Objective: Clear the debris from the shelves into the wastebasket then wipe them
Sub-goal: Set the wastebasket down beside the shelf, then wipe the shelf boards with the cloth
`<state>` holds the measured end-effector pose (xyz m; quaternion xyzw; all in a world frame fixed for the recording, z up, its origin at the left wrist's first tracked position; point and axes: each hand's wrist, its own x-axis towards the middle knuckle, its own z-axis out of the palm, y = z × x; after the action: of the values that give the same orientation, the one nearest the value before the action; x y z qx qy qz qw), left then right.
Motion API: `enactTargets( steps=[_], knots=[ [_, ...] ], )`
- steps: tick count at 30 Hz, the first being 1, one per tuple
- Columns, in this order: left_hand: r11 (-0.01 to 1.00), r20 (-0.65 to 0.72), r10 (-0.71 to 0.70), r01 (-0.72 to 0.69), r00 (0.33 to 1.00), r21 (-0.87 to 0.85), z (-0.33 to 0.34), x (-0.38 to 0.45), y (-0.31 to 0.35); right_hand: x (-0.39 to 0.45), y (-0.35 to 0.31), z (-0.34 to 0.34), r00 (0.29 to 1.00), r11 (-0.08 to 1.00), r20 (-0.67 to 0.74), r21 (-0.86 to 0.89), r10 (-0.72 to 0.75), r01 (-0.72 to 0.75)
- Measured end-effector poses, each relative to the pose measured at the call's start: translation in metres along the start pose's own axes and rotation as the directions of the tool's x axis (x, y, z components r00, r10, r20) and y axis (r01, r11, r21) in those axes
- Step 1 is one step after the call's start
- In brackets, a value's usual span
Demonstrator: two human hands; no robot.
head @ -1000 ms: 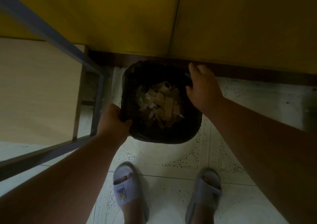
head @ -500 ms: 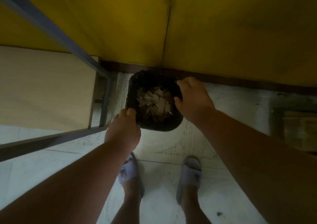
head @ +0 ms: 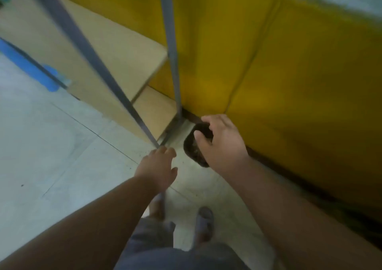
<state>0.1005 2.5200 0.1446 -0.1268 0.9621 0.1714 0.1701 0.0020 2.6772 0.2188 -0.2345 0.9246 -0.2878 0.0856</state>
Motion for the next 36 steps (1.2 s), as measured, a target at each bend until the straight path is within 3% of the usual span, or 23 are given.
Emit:
enactTargets(
  steps=[6,13,17,21,29,36],
  knots=[
    [0.989,-0.182,-0.137,0.125,0.974,-0.079,-0.070,-0.084,-0.052,-0.008,-0.131,-0.013,0.956,0.958,0.092,-0.035,-0.279,0.283],
    [0.942,-0.343,-0.321,0.259,0.883,-0.215,-0.135,-0.136,-0.197,0.017,-0.289,0.058,0.878,0.889,0.158,-0.006,-0.451,0.458],
    [0.907,-0.329,-0.414,0.354,0.848,-0.229,-0.162,-0.166,-0.302,0.041,-0.387,0.106,0.839,0.849,0.136,0.034,-0.527,0.528],
    [0.874,-0.304,-0.482,0.427,0.822,-0.232,-0.199,-0.178,-0.385,0.082,-0.469,0.135,0.845,0.852,0.106,0.041,-0.523,0.522],
    [0.820,-0.346,-0.570,0.491,0.746,-0.292,-0.263,-0.114,-0.538,0.206,-0.573,0.236,0.800,0.811,0.132,0.072,-0.585,0.581],
    [0.755,-0.320,-0.655,0.570,0.685,-0.325,-0.339,-0.087,-0.668,0.316,-0.706,0.316,0.727,0.755,0.212,0.120,-0.653,0.644]
  ],
)
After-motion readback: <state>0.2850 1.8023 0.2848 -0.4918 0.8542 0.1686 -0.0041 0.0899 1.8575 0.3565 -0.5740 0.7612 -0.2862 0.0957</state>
